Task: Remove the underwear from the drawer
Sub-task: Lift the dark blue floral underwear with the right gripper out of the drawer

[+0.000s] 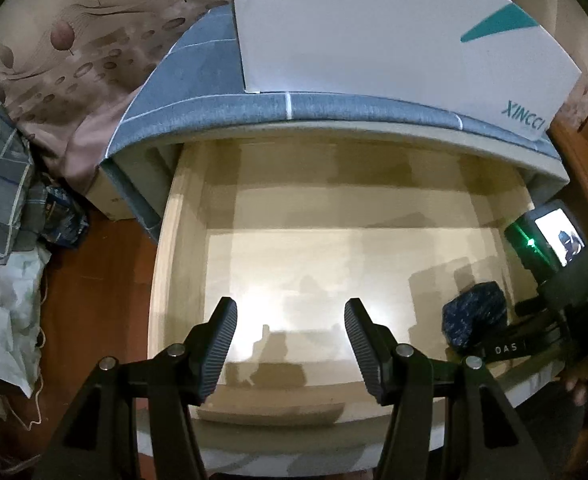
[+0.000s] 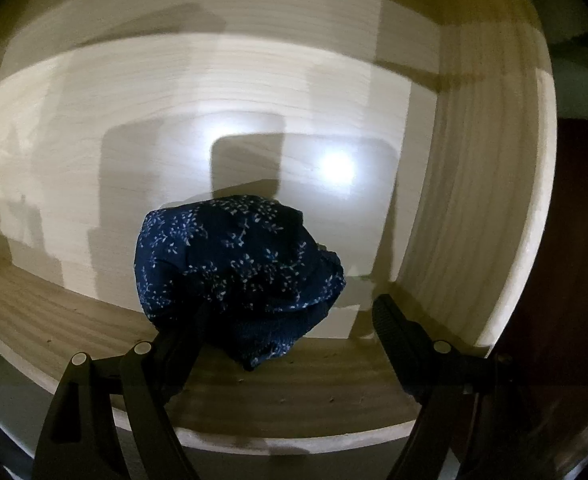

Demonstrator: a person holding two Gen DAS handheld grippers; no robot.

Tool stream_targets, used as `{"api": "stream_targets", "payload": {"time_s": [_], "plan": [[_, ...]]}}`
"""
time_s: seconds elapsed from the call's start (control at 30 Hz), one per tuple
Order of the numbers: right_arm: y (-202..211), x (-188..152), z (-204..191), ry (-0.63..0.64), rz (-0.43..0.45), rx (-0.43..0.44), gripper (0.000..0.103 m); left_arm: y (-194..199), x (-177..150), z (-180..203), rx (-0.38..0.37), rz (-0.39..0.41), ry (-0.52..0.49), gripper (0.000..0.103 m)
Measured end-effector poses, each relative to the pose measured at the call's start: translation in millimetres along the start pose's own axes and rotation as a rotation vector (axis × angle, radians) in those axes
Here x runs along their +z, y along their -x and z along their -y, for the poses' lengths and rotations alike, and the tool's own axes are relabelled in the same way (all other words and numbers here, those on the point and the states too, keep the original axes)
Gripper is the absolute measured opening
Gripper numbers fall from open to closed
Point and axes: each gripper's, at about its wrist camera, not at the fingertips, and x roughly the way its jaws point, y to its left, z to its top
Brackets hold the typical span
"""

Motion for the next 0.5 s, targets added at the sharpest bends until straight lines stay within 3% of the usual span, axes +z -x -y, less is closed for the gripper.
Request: {"api": "stream_targets", "payload": {"time_s": [0.1,0.23,0.5], "plan": [[1.1,-4.9,-4.0,0.023,0.016,0.012,0.068,4.5,-2.3,-4.5,-0.004,0.035,0.044,0.057],[3.1,-7.8,-8.9,0.043,0.043,0.071,0.046,6.1,-2.8,-11.8,-0.015,0.047,0.091,0.057],[12.3,-10.3,-23.5,0.067,0.113,0.114,0.029,4.4,-2.2,-6.0,0.016,0.046,0.068,0.057]]}}
